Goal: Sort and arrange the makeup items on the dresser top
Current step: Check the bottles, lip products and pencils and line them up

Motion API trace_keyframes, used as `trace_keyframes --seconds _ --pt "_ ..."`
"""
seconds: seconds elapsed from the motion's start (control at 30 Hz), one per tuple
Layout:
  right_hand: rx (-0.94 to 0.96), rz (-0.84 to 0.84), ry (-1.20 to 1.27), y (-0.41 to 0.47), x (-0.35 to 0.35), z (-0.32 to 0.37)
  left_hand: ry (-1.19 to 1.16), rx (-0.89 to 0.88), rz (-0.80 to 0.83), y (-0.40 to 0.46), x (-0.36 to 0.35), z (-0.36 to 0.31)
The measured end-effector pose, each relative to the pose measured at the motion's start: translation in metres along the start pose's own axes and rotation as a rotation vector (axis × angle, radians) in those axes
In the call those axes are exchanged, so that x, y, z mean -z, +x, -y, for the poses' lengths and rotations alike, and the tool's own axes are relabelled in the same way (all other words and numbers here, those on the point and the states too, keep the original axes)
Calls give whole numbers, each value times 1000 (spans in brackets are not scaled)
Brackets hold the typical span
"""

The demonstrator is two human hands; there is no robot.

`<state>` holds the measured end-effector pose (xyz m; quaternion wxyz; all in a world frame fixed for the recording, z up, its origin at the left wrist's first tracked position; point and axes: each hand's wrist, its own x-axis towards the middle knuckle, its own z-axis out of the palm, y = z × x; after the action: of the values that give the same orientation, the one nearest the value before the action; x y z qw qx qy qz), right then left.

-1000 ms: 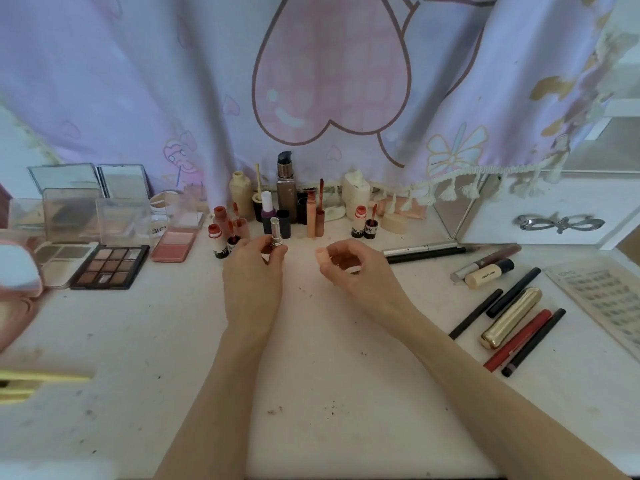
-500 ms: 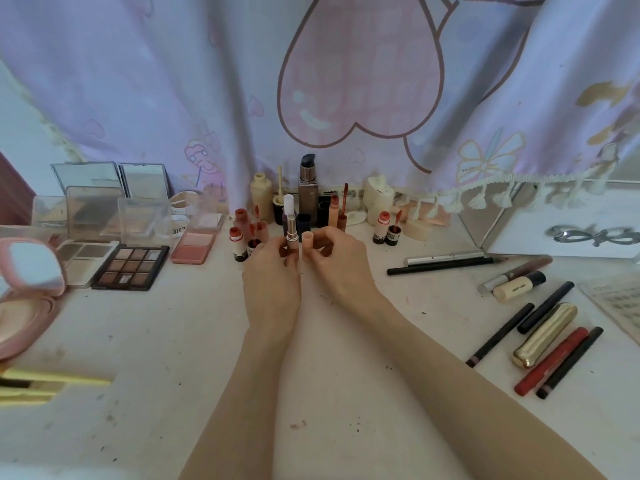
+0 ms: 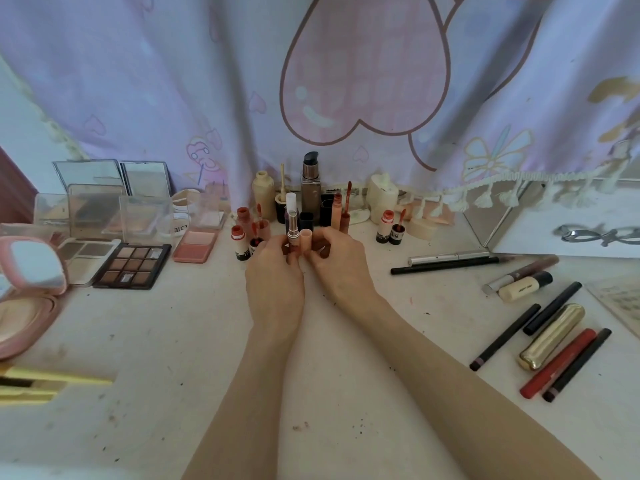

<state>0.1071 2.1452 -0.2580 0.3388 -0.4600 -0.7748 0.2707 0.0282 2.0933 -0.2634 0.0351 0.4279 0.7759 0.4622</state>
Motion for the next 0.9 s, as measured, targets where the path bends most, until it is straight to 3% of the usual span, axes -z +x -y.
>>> trace_keyframes --seconds 0.43,0.57,0.7,0.9 --pt "-44 -15 -4 -23 27 0 128 18 5 -17 18 -12" --pt "-37 -23 8 -43 60 -5 101 -177 -53 -26 15 -24" --pt "-23 -31 -77 -65 100 -21 95 -480 139 -37 6 -35" --pt "-54 -54 -263 -80 165 -55 121 -716 499 -66 -12 -60"
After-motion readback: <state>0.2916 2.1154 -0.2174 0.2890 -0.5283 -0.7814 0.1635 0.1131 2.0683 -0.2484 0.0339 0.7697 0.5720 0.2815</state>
